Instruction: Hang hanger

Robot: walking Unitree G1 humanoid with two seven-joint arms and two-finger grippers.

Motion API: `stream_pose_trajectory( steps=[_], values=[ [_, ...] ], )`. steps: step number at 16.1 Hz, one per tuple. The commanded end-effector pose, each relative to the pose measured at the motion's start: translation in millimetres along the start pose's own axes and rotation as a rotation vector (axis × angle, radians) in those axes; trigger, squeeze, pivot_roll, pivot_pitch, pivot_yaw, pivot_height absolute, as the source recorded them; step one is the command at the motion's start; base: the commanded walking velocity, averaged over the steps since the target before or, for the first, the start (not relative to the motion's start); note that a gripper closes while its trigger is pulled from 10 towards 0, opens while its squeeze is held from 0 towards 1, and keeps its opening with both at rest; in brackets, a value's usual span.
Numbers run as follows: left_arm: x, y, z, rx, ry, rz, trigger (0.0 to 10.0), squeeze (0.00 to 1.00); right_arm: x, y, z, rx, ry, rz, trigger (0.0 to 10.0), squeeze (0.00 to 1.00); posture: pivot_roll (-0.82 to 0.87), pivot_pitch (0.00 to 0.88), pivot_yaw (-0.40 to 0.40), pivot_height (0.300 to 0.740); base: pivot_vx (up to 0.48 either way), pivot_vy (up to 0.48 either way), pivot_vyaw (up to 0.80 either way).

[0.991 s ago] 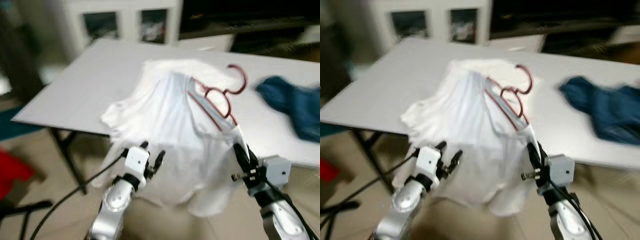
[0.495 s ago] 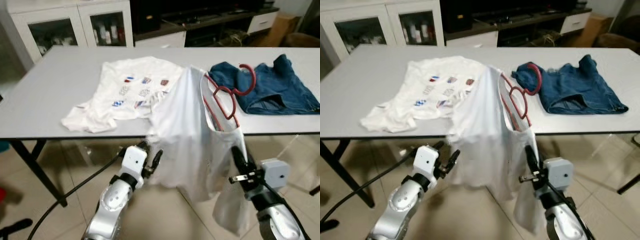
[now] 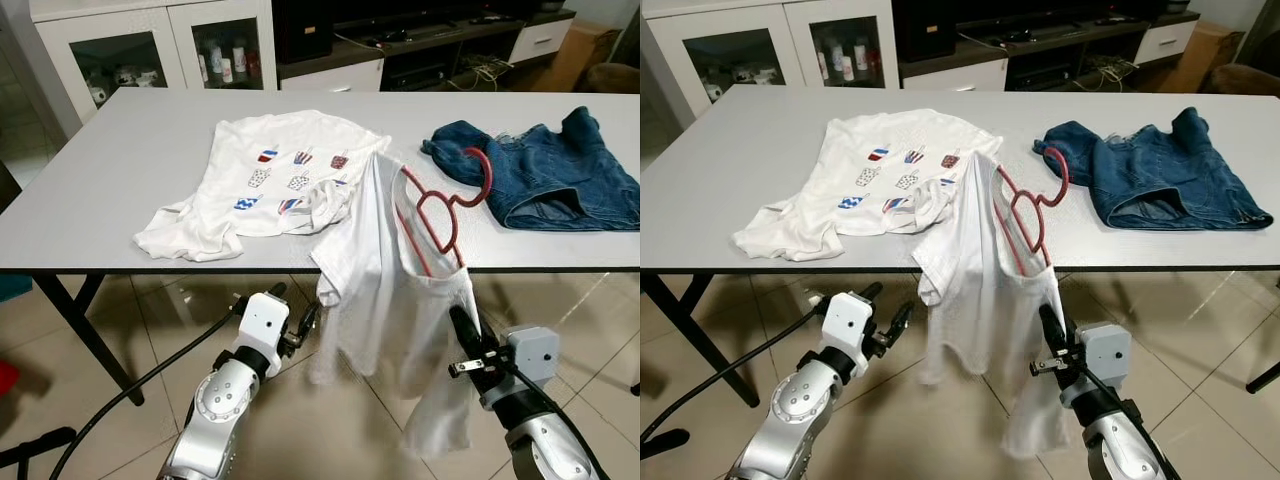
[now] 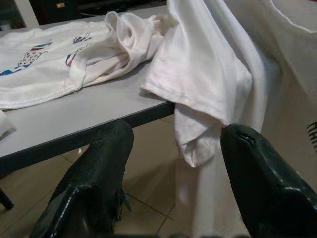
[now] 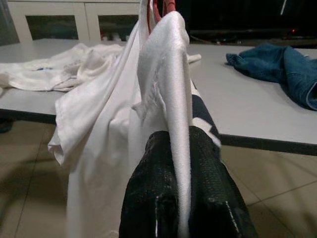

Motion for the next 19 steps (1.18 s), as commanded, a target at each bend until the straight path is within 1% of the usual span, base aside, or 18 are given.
stream_pose_trajectory(
  steps=[1,19],
  values=[
    [-2.1,-0.3,-2.0,-0.009,-0.007,0.006,10.0,0.00,-1.6,4.0,-1.2,0.016,0.008,-0.010,10.0,0.00,0.00,0.042,0.013,0.740,0.000,-0.480,0.00],
    [-2.8,-1.7,-1.7,-0.012,0.000,0.013,10.0,0.00,-6.0,0.5,0.9,0.008,0.026,-0.005,10.0,0.00,0.01,0.043,0.013,0.740,0.000,-0.480,0.00]
  ],
)
Point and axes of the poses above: a point about 5 cm out from each wrist's last joint towards the gripper, its own x axis pointing back from the gripper into the wrist, its own y axis along the axis of the wrist's last joint, z = x × y, the point moved 4 cm from there along -x, pointing out of the wrist towards the gripper, and after that the axes turned 14 degrees about -x, right-handed, at the moved point
